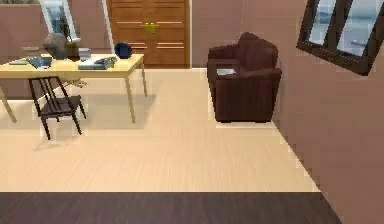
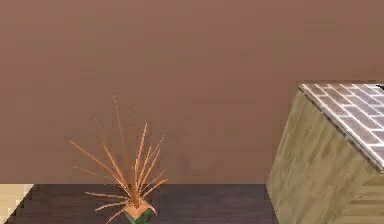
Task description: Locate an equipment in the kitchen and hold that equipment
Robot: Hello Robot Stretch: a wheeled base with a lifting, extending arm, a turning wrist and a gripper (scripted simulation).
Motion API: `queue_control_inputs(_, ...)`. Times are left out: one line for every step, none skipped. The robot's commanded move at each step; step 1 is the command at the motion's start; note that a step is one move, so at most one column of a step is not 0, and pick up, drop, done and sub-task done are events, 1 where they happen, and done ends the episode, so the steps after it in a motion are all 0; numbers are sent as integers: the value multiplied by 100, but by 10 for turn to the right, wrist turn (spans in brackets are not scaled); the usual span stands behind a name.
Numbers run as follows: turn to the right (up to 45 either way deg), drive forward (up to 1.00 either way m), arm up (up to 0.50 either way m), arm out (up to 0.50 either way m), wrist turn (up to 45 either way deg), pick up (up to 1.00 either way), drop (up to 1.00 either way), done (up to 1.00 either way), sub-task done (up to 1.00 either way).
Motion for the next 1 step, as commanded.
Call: queue_control_inputs(-450, 0, 0, 0, 0, 0, 0, 0, 0)
